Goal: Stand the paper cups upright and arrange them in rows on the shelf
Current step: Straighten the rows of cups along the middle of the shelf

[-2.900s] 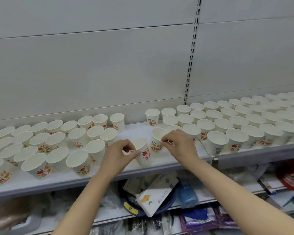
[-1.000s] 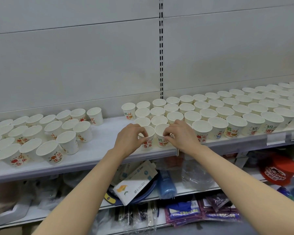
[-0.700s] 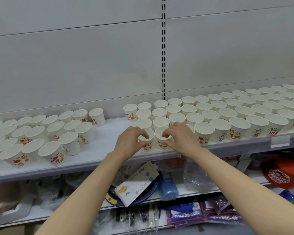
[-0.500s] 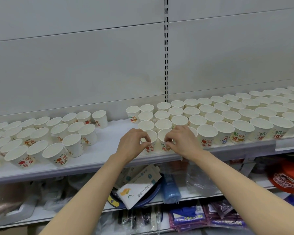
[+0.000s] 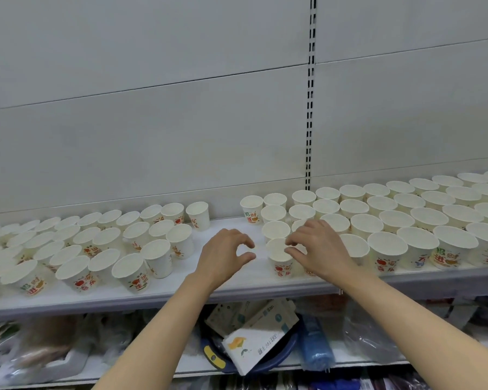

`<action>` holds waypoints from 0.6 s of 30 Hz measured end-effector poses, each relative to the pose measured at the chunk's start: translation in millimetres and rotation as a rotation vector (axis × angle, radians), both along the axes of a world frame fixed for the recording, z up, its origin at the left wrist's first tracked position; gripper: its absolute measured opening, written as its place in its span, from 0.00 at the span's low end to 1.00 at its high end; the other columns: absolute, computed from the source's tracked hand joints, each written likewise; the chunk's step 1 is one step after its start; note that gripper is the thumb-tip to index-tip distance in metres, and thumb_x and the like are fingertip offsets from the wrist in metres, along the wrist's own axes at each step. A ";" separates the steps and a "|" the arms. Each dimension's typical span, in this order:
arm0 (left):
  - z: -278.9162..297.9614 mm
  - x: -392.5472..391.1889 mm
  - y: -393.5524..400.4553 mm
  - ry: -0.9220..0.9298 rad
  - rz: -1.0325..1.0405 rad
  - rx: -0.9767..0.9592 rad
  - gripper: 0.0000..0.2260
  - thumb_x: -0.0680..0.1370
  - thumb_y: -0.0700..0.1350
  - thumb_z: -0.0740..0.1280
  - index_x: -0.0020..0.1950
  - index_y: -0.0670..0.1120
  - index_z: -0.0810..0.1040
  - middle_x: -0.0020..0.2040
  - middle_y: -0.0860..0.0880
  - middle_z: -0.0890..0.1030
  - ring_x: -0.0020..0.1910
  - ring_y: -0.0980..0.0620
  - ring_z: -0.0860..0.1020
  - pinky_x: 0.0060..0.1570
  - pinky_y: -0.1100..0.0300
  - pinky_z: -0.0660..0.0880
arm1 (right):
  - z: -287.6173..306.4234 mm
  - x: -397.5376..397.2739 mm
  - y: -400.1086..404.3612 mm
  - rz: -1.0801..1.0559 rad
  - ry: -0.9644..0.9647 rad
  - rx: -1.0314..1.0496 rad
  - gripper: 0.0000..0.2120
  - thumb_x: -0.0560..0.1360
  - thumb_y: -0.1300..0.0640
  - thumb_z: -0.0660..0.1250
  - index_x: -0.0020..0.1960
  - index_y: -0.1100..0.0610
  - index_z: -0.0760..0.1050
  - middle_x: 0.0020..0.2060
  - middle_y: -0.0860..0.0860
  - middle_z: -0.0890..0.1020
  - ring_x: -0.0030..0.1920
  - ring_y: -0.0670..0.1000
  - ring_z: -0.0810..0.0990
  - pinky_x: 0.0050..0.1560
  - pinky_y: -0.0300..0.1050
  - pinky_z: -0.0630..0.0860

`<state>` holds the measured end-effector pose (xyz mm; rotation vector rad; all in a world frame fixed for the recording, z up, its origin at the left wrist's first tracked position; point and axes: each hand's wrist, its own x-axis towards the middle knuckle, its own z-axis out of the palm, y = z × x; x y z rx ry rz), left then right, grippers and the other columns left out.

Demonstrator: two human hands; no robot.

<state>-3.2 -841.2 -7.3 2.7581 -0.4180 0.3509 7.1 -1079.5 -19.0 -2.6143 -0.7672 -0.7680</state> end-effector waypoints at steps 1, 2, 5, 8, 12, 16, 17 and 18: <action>1.6 1.1 11.0 -0.005 0.026 0.007 0.08 0.76 0.57 0.68 0.54 0.58 0.80 0.56 0.59 0.79 0.56 0.57 0.73 0.51 0.59 0.73 | 1.4 1.4 10.2 0.019 -0.004 0.000 0.05 0.70 0.49 0.73 0.41 0.50 0.81 0.37 0.44 0.82 0.42 0.51 0.75 0.43 0.44 0.67; 2.6 2.5 23.3 -0.012 0.061 0.018 0.08 0.76 0.56 0.68 0.54 0.58 0.80 0.55 0.59 0.79 0.55 0.56 0.74 0.50 0.58 0.74 | 2.1 3.1 21.4 0.039 -0.008 -0.001 0.05 0.69 0.50 0.73 0.41 0.50 0.81 0.37 0.44 0.82 0.42 0.51 0.75 0.43 0.45 0.69; 2.9 7.9 69.2 -0.081 0.217 0.061 0.07 0.76 0.52 0.69 0.54 0.55 0.82 0.51 0.56 0.81 0.52 0.53 0.76 0.47 0.56 0.76 | 0.2 10.7 61.3 0.090 -0.018 0.001 0.04 0.69 0.51 0.73 0.40 0.51 0.81 0.36 0.44 0.82 0.40 0.51 0.75 0.41 0.46 0.69; -0.9 20.2 118.9 -0.120 0.337 0.140 0.09 0.75 0.51 0.70 0.54 0.54 0.82 0.51 0.53 0.82 0.53 0.49 0.74 0.48 0.55 0.73 | -5.9 20.8 106.0 0.127 -0.022 0.024 0.03 0.69 0.53 0.72 0.39 0.51 0.81 0.34 0.44 0.81 0.39 0.51 0.74 0.42 0.43 0.66; -4.4 48.4 147.7 -0.031 0.274 0.308 0.12 0.74 0.52 0.69 0.56 0.52 0.82 0.55 0.51 0.80 0.56 0.46 0.72 0.53 0.55 0.69 | -13.6 43.4 157.8 0.099 -0.001 0.040 0.03 0.68 0.56 0.73 0.37 0.51 0.80 0.31 0.44 0.80 0.37 0.51 0.74 0.39 0.46 0.70; -0.8 65.8 155.6 -0.049 0.178 0.317 0.07 0.75 0.47 0.65 0.48 0.52 0.83 0.49 0.52 0.81 0.53 0.48 0.72 0.46 0.56 0.66 | -17.5 75.4 189.7 -0.011 0.064 0.084 0.05 0.66 0.59 0.75 0.35 0.52 0.79 0.29 0.46 0.79 0.35 0.53 0.75 0.37 0.44 0.71; 2.6 67.1 159.4 -0.083 0.157 0.258 0.06 0.75 0.48 0.66 0.47 0.52 0.83 0.48 0.53 0.81 0.52 0.48 0.72 0.45 0.57 0.66 | -17.4 85.0 197.3 -0.039 0.079 0.089 0.06 0.65 0.60 0.75 0.36 0.52 0.79 0.30 0.46 0.79 0.35 0.53 0.76 0.36 0.44 0.71; 6.6 67.5 164.0 -0.120 0.139 0.193 0.04 0.75 0.49 0.68 0.45 0.53 0.82 0.46 0.54 0.81 0.51 0.49 0.73 0.42 0.57 0.67 | -17.1 95.1 205.2 -0.069 0.094 0.089 0.06 0.64 0.60 0.75 0.36 0.53 0.79 0.31 0.46 0.80 0.36 0.53 0.76 0.34 0.43 0.71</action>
